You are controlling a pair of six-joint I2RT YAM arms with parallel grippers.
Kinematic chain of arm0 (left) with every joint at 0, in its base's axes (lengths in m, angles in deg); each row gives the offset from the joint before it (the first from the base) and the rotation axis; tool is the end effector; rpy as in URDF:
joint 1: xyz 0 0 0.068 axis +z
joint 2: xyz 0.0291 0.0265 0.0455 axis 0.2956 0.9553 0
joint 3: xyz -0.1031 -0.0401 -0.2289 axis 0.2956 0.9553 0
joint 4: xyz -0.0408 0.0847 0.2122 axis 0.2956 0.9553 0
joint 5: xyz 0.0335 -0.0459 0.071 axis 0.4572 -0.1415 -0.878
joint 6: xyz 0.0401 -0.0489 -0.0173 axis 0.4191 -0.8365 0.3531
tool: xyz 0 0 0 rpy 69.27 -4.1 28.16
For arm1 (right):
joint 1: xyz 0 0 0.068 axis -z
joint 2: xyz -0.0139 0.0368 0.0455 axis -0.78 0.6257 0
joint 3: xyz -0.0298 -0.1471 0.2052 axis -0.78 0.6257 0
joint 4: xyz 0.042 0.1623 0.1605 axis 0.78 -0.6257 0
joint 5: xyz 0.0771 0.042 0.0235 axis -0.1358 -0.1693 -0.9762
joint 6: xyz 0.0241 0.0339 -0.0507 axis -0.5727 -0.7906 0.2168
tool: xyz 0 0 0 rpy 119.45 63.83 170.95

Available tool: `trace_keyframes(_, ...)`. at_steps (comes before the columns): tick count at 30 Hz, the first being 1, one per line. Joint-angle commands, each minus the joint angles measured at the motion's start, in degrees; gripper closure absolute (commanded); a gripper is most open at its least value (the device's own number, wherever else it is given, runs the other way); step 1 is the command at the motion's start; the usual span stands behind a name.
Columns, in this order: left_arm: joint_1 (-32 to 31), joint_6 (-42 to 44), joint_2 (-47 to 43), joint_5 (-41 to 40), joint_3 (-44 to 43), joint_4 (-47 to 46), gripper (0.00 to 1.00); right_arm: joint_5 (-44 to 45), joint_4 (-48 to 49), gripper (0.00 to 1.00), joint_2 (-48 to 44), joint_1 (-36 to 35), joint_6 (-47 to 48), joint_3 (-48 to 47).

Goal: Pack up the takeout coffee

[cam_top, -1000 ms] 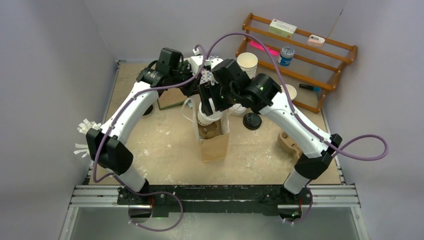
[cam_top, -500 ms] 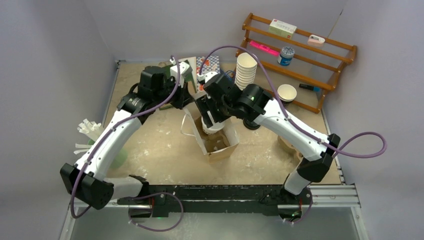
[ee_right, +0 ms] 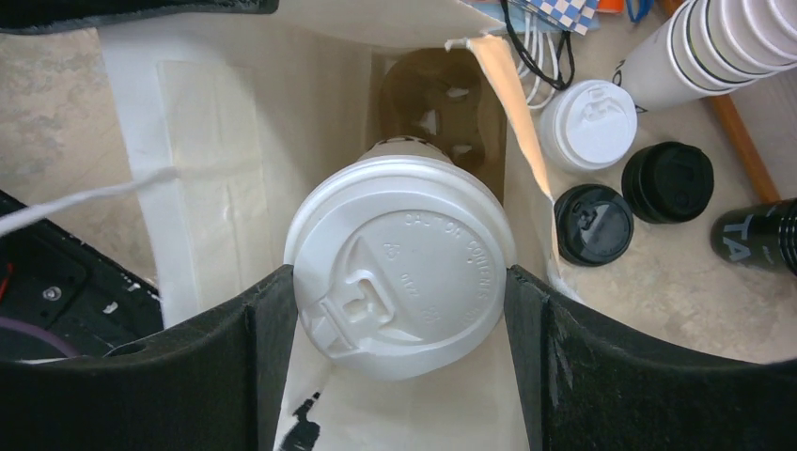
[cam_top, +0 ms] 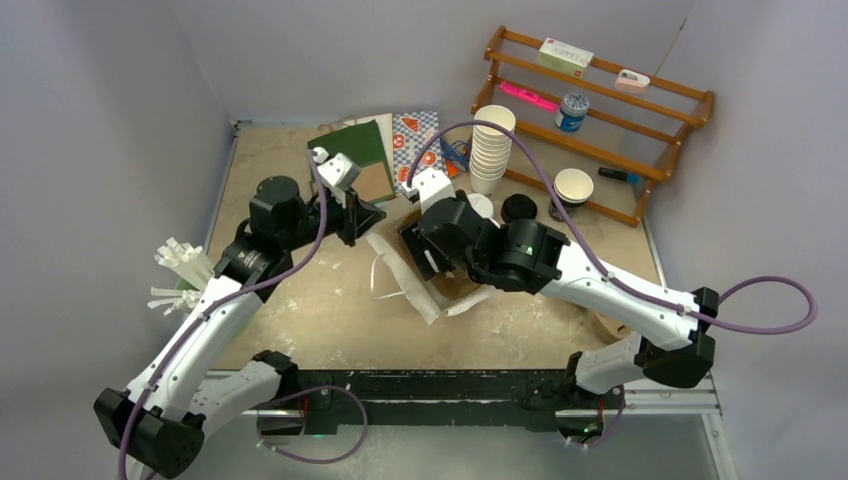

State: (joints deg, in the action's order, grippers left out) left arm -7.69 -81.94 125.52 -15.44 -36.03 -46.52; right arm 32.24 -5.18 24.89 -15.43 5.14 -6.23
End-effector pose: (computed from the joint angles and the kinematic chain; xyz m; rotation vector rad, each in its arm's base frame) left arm 0.1823 -0.1104 0.3532 0.6137 1.7698 -0.8265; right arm 0.1331 0.2446 0.3885 -0.6243 2.0343 0.3018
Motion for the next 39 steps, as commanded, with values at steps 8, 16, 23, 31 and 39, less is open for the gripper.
trace_keyframes(8, -0.68, -1.21, -4.75, 10.04, 6.96, -17.02, 1.00, 10.94, 17.08, 0.59, -8.73, -4.00, 7.25, 15.02)
trace_keyframes(16, -2.93, -2.21, -0.45, 9.69, 4.38, -14.93, 1.00, 16.09, 21.24, 0.58, -7.91, -5.54, 11.76, 18.84)
trace_keyframes(23, -3.41, -2.14, 1.26, 6.70, 0.99, -11.78, 1.00, 17.35, 17.05, 0.58, -6.76, -5.58, 10.77, 19.47)
trace_keyframes(31, -4.11, -0.82, 3.21, 5.78, -2.53, -7.48, 1.00, 17.97, 9.56, 0.57, -8.49, -5.58, 7.80, 18.99)
trace_keyframes(39, -4.75, 0.26, 4.85, 5.43, -5.05, -4.52, 1.00, 15.42, 1.55, 0.57, -5.49, -5.62, 2.52, 18.20)
